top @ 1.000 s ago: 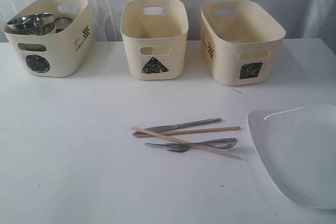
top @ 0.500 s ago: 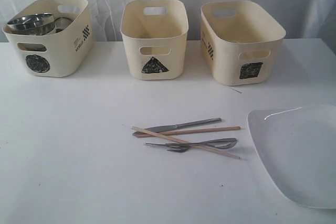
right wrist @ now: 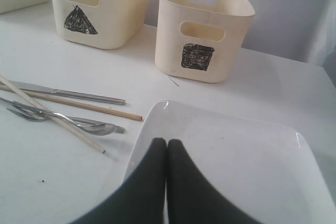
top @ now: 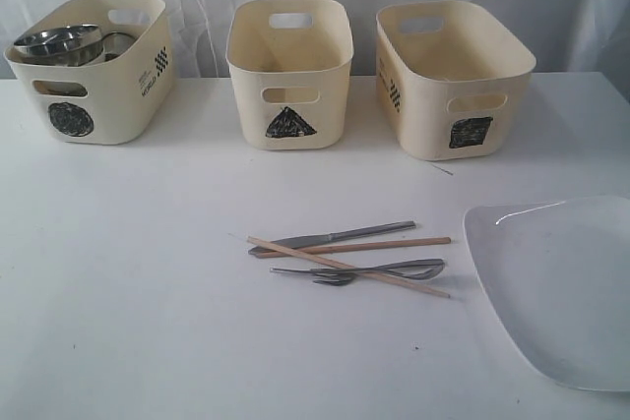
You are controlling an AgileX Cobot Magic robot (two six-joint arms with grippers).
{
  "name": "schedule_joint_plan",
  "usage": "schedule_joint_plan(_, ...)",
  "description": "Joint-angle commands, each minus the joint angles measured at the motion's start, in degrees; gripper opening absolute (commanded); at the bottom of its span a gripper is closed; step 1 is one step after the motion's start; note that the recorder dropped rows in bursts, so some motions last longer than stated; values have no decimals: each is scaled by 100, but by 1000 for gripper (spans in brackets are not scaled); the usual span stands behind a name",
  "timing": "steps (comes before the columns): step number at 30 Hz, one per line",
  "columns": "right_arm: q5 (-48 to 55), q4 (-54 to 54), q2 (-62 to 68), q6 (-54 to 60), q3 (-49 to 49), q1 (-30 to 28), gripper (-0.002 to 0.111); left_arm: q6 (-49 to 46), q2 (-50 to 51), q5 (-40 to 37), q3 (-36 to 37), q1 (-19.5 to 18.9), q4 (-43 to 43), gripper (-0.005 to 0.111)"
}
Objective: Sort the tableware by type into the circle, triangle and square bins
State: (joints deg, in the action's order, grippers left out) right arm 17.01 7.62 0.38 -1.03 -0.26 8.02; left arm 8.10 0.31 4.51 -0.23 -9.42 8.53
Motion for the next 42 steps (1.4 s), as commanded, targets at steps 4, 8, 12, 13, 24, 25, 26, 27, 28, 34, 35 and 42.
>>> schedule_joint_plan(4,-38,-2,-38,-21,26,0,0,-580,-31,-22,23,-10,123,0)
schedule_joint_plan(8,-38,-2,-38,-21,26,0,0,-676,-31,-150,23,-10,136,0)
schedule_joint_plan(12,-38,-2,-38,-21,26,0,0,-676,-31,-373,23,-10,160,0)
schedule_joint_plan(13,-38,-2,-38,-21,26,0,0,-676,-31,-417,23,-10,160,0)
schedule_joint_plan(24,-38,-2,-38,-21,26,0,0,-687,-31,-693,23,-10,160,0)
schedule_joint_plan(25,-38,-2,-38,-21,26,0,0,-687,-31,-655,23,-10,160,0)
schedule_joint_plan(26,-38,-2,-38,-21,26,0,0,-687,-31,-601,23,-10,160,0)
schedule_joint_plan(27,-38,-2,-38,-21,26,0,0,-687,-31,-555,23,-10,160,0)
schedule_joint_plan(28,-38,-2,-38,-21,26,0,0,-687,-31,-541,23,-10,160,0)
schedule_joint_plan(34,-38,-2,-38,-21,26,0,0,-687,-31,-383,23,-10,160,0)
schedule_joint_plan(35,-38,-2,-38,-21,26,0,0,-687,-31,-370,23,-10,160,0)
schedule_joint_plan(42,-38,-12,-38,-137,26,0,0,-687,-31,-281,23,-10,231,0)
